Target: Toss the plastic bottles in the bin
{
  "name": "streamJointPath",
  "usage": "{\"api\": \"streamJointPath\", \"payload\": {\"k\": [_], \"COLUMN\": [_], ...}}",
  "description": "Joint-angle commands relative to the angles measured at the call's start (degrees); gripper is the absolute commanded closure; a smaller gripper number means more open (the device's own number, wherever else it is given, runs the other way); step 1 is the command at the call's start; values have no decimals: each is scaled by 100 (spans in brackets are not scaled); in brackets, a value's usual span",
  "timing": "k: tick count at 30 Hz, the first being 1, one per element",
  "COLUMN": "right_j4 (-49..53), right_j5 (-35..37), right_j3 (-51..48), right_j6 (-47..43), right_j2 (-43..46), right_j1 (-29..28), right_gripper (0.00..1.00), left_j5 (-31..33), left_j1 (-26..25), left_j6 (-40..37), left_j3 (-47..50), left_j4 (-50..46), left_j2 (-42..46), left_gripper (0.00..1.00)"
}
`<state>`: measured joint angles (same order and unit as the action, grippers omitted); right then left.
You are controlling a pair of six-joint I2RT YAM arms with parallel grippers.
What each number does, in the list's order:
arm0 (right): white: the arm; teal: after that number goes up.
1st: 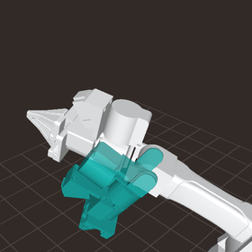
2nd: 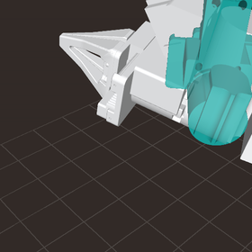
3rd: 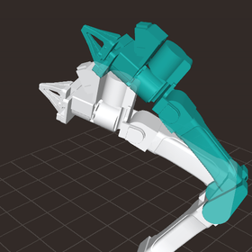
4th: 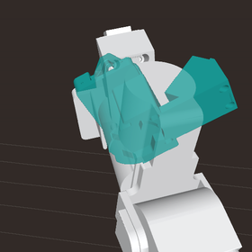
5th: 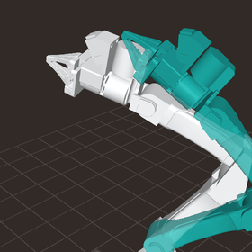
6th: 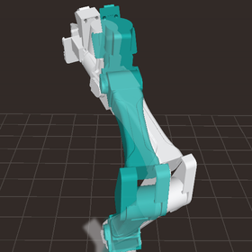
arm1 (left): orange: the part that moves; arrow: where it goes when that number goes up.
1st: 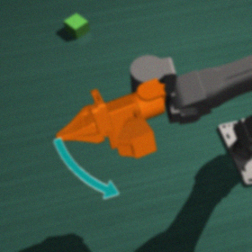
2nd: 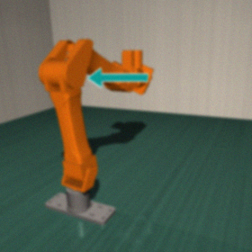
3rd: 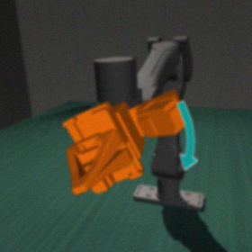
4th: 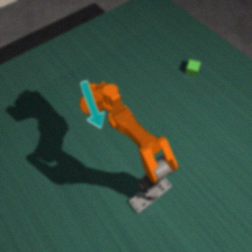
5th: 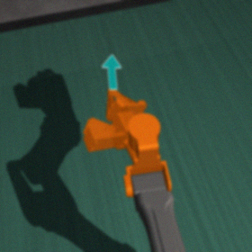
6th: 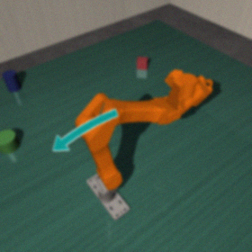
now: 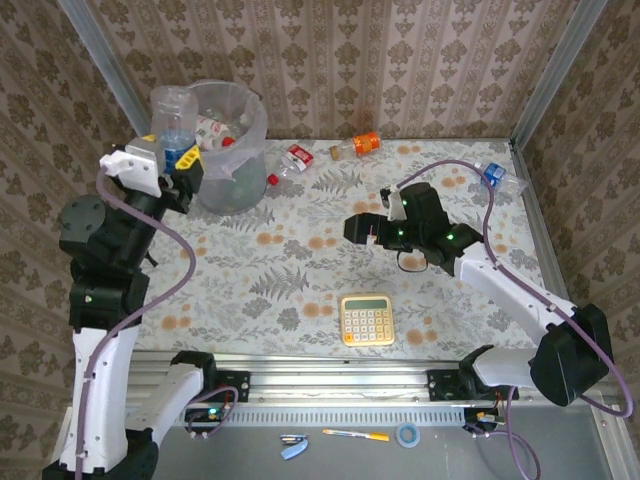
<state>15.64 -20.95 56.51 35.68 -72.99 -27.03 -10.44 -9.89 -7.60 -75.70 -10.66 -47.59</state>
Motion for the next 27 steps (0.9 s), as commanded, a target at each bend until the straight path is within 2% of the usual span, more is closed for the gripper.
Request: {"api": "streamJointPath", "payload": {"k": [1, 13, 27], "right_j4": [177, 226, 287], "right_j5": [194, 211, 153], "right_j3": [-67, -61, 14], "right_j6": [-166, -224, -263], "right_j2": [154, 150, 66], "right_j1": [45, 126, 232], "right_gripper": [0, 0, 0], "left_j5": [-107, -742, -1165], "left_j1": [117, 666, 1097], "left_j6": [-337, 216, 732], "left_j3": [-176, 227, 123], "left_j4": [674, 2414, 2740], "left_j2": [-181, -586, -1286], "left_gripper": [83, 80, 79]}}
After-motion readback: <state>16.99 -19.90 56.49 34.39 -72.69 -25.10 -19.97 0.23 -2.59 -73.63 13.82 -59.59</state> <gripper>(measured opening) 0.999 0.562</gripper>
